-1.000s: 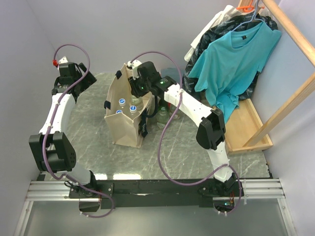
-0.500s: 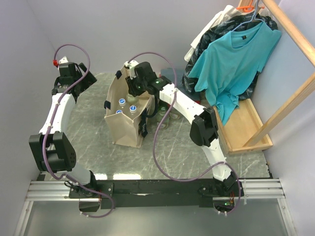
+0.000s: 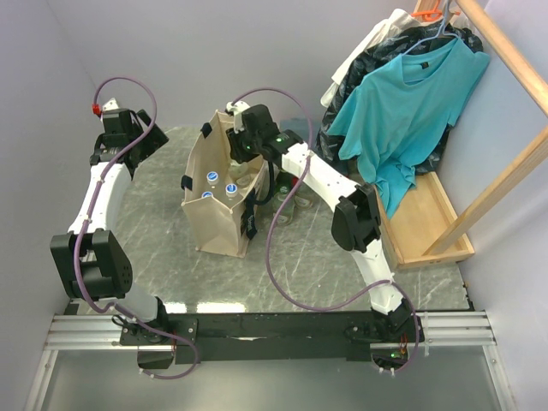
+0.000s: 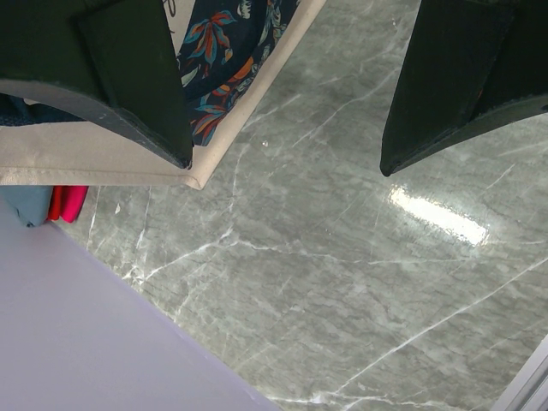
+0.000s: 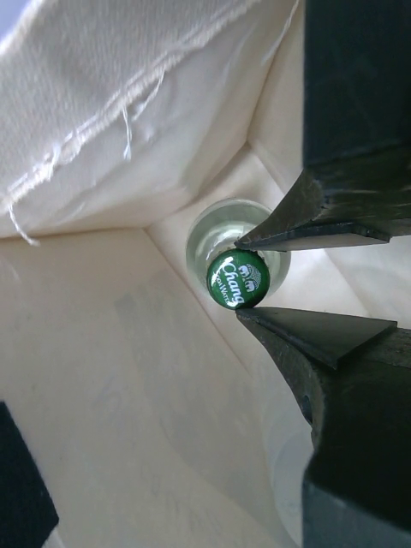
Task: Take the beverage out of the canvas bag
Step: Adjust the drink in the canvas bag.
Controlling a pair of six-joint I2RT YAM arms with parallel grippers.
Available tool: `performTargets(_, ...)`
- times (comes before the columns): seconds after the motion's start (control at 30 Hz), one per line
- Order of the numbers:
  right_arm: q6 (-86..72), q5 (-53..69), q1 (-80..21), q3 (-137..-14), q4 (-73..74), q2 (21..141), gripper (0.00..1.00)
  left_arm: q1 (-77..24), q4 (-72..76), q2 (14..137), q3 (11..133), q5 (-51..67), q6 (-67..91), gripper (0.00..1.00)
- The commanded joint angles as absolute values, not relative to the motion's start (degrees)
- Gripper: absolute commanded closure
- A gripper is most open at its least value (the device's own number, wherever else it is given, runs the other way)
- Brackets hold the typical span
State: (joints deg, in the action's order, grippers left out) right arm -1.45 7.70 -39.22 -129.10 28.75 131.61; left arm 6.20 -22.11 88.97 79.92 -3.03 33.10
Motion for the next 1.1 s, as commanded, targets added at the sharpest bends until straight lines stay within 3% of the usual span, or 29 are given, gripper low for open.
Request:
performTargets(0.0, -1.49, 7.65, -39.02, -129.64, 20.22, 126.74, 0.89, 6.33, -21.01, 87.89, 80.16, -2.81, 32.34, 0.04)
performTargets(0.03, -1.49, 7.65, -38.94, -129.29, 20.04, 126.39, 0.86, 6.33, -21.01, 87.89, 80.16, -2.73, 32.26, 0.04)
performTargets(0.07, -1.32, 7.65, -39.02, -129.11, 20.21, 126.30, 0.76, 6.33, -20.92, 87.89, 80.07, -2.64, 32.34, 0.04)
performTargets(0.13, -1.32, 7.65, -39.02, -129.37, 20.65, 126.39, 0.75, 6.33, -20.83, 87.80, 79.98, -2.64, 32.43, 0.04)
performTargets(0.2, -1.32, 7.56, -38.94, -129.81, 20.83, 126.65, 0.62, 6.42, -20.74, 87.80, 79.89, -2.55, 32.43, 0.04)
performTargets(0.33, -1.41, 7.65, -38.94, -130.25, 20.83, 126.83, 0.61, 6.33, -20.83, 87.89, 79.89, -2.37, 32.34, 0.04)
performTargets(0.37, -1.41, 7.73, -38.94, -130.60, 21.09, 127.00, 0.55, 6.42, -20.83, 87.80, 79.89, -2.37, 32.43, 0.04)
performTargets(0.5, -1.23, 7.56, -39.02, -131.22, 21.62, 127.35, 0.51, 6.33, -20.74, 87.98, 79.80, -2.20, 32.34, 0.04)
performTargets(0.53, -1.32, 7.56, -38.94, -131.13, 21.71, 127.27, 0.45, 6.33, -20.74, 87.89, 79.80, -2.20, 32.34, 0.04)
performTargets(0.63, -1.23, 7.74, -39.02, -131.22, 21.88, 127.35, 0.50, 6.33, -20.66, 87.89, 79.72, -2.02, 32.52, 0.04)
performTargets(1.07, -2.46, 4.74, -38.76, -137.37, 26.54, 130.95, 0.39, 6.42, -20.92, 87.80, 79.72, -2.02, 32.43, 0.04)
